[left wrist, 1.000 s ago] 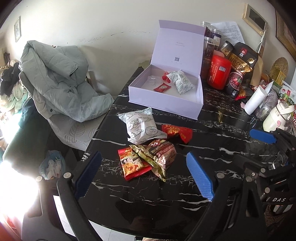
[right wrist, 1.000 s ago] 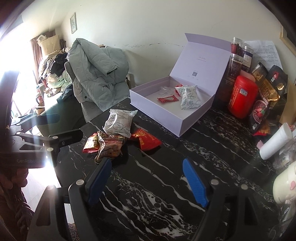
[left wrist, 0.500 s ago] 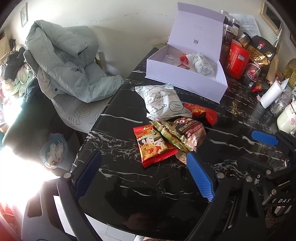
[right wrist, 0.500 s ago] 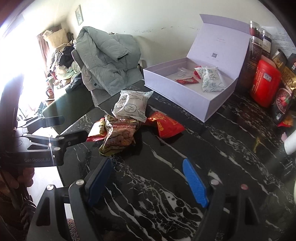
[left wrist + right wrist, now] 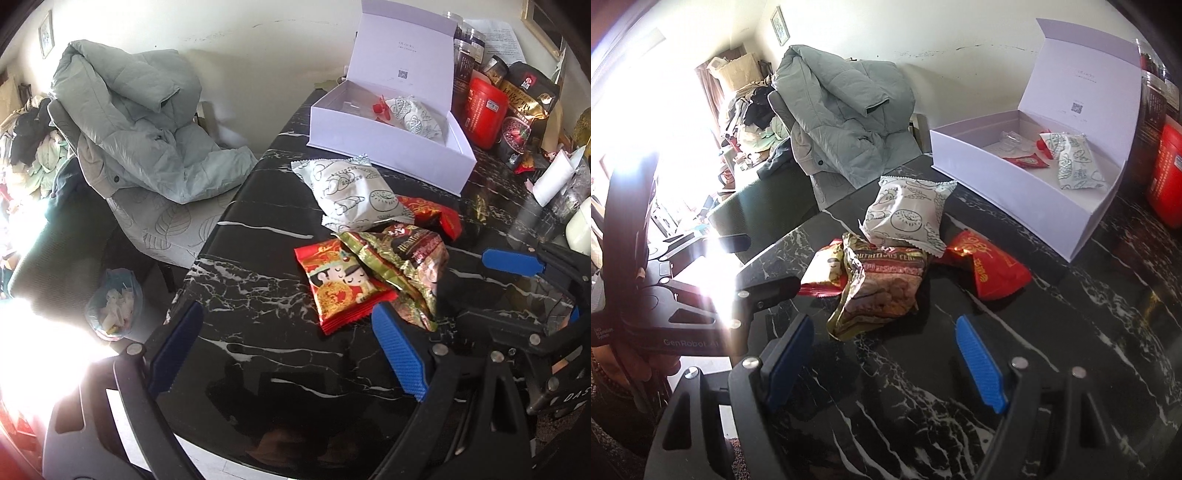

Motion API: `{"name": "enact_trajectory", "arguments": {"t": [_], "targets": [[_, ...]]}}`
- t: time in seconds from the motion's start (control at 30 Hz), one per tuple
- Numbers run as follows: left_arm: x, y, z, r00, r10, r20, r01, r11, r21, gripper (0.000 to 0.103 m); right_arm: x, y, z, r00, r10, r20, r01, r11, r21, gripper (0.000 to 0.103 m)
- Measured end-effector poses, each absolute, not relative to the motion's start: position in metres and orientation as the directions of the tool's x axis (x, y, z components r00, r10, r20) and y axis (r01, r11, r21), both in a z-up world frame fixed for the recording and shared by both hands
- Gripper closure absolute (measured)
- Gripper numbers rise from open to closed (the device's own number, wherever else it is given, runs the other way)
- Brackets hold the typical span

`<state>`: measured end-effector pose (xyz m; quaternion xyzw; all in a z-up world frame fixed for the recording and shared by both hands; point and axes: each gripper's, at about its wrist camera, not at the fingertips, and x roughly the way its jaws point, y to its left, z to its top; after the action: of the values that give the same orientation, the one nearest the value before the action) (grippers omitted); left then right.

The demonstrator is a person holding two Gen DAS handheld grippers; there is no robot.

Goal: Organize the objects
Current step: 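Grasp the red cartoon snack bag with the left gripper while the right grasps the cereal bag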

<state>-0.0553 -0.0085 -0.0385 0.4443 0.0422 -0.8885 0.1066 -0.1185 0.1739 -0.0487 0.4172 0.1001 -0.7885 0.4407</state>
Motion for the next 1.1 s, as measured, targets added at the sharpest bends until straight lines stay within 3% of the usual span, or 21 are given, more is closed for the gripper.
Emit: {"name": "enact_trajectory", "arguments": {"t": [0.37, 0.4, 0.47, 0.57, 0.87, 1.1], "targets": [[-0.059, -0.032, -0.039, -0.577, -0.155, -0.802, 0.256, -0.967, 0.003, 0.01, -0.146, 0.144, -0.062, -0.184, -0.617, -0.765, 0.771, -0.573, 0.277, 0.024], [-0.059, -0.032, -0.039, -0.579, -0.143, -0.803, 0.253, -0.967, -0.01, 0.01, -0.146, 0.143, -0.064, -0.174, -0.62, -0.765, 0.773, -0.567, 0.284, 0.026], [-0.061, -0.032, -0.04, -0.582, -0.121, -0.804, 0.245, -0.969, -0.032, 0.01, -0.146, 0.144, -0.065, -0.162, -0.624, -0.765, 0.775, -0.56, 0.292, 0.049], [-0.065, -0.029, -0.042, -0.581, -0.099, -0.808, 0.231, -0.972, -0.047, 0.01, -0.144, 0.148, -0.064, -0.162, -0.629, -0.76, 0.774, -0.559, 0.298, 0.054], [-0.08, -0.011, -0.053, -0.565, -0.073, -0.822, 0.201, -0.978, -0.051, 0.01, -0.134, 0.174, -0.058, -0.208, -0.591, -0.779, 0.764, -0.596, 0.248, 0.055], [-0.094, 0.002, -0.054, -0.565, -0.107, -0.818, 0.145, -0.989, 0.03, 0.01, -0.121, 0.194, -0.057, -0.209, -0.585, -0.783, 0.78, -0.583, 0.227, 0.055]]}}
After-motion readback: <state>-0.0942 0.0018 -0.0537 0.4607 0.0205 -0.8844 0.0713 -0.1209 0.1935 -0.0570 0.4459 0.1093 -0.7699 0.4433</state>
